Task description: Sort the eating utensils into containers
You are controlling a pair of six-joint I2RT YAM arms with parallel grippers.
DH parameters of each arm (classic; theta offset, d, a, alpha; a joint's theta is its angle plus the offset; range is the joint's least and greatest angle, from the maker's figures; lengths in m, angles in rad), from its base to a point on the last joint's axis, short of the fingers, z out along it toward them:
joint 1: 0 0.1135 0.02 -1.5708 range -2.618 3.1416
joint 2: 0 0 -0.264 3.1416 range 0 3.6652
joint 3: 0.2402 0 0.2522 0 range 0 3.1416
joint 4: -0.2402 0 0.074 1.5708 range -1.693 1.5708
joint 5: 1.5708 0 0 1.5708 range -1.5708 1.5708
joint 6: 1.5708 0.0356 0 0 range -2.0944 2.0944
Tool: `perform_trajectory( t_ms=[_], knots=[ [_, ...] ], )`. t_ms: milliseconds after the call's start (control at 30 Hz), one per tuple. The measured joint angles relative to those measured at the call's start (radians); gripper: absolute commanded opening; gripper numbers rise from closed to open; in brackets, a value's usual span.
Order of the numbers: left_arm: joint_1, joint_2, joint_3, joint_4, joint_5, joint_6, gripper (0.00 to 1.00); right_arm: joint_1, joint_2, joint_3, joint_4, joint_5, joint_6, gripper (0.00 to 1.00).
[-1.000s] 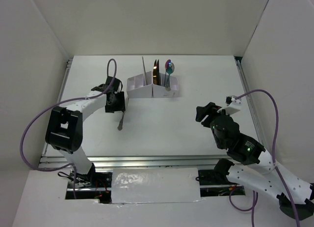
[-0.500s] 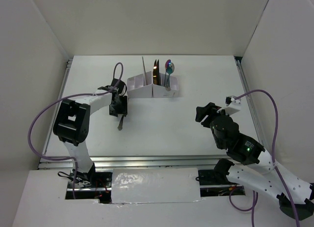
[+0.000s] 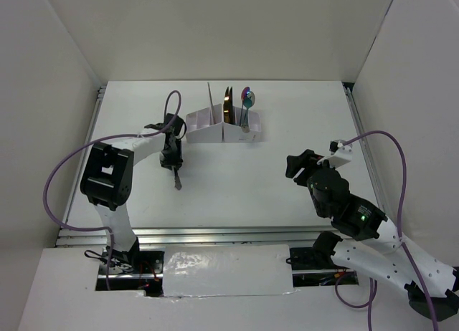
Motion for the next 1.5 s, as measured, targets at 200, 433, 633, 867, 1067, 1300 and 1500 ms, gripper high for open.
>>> perform_trajectory(
  t_ms=[200,433,633,867,1067,1300,1500],
  knots=[
    [0.001,0.0,0.0,-0.013,-0.019,-0.007,0.36,0.0,0.0,-0.003,0.001,0.0,0.0,0.66],
    [0.017,0.0,0.0,-0.012,0.008,-0.016,0.19,0.0,-0.001,-0.007,0.004,0.0,0.0,0.66],
    [0.026,0.0,0.0,-0.012,0.022,-0.032,0.36,0.0,-0.013,-0.008,0.004,0.003,0.0,0.66],
    [0.029,0.0,0.002,-0.01,0.033,-0.037,0.38,0.0,-0.014,-0.013,0.007,0.003,0.0,0.66],
    [0.029,0.0,0.004,-0.01,0.042,-0.056,0.63,0.0,-0.015,-0.013,0.008,0.003,0.0,0.66],
    [0.031,0.003,0.003,-0.009,0.04,-0.061,0.37,0.0,-0.024,-0.013,0.008,0.003,0.0,0.66],
    [0.036,0.005,0.003,-0.01,0.029,-0.083,0.1,0.0,-0.048,-0.013,0.007,0.011,0.0,0.66]
  ],
)
